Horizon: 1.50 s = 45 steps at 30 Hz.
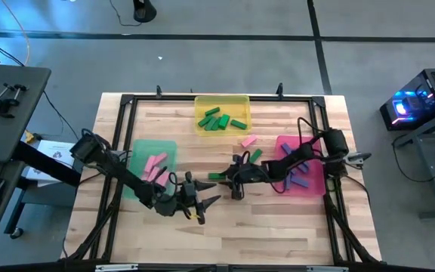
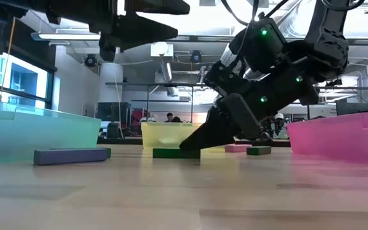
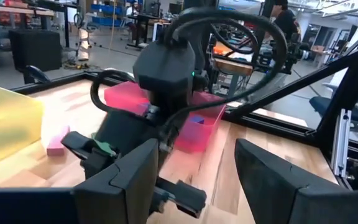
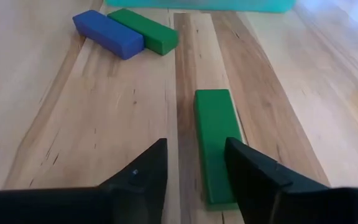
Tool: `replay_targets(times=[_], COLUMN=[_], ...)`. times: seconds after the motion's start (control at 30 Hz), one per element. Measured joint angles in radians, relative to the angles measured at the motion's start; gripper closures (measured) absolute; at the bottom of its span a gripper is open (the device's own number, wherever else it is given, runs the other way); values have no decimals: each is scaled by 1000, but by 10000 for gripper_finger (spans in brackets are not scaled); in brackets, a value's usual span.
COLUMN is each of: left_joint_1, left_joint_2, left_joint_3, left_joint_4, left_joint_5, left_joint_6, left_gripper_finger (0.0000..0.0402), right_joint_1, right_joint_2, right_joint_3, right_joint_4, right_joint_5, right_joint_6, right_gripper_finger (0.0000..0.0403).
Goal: Sort blocks
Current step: Put the green block into the yellow bin
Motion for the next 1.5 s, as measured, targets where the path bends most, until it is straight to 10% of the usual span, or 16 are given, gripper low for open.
replay_targets(times=[0.47, 0.93, 1.27, 1.5], left_joint_1=[-18, -18, -47, -157], left_joint_2=[15, 15, -9, -100], left_joint_3=[0, 0, 0, 0], left_joint_4=[14, 8, 13, -13], left_joint_5=[0, -1, -4, -101], left_joint_6=[-18, -19, -52, -34], left_gripper_finger=[200, 200, 200, 200], right_joint_1=[1, -31, -56, -119], right_joint_2=[-172, -57, -40, -222], right_joint_3=[-7, -7, -4, -6], right_joint_4=[-19, -54, -57, -99], right_joint_5=[-32, -31, -36, 97], right_joint_6=[-42, -39, -16, -30], right_gripper_finger=[297, 167, 327, 330])
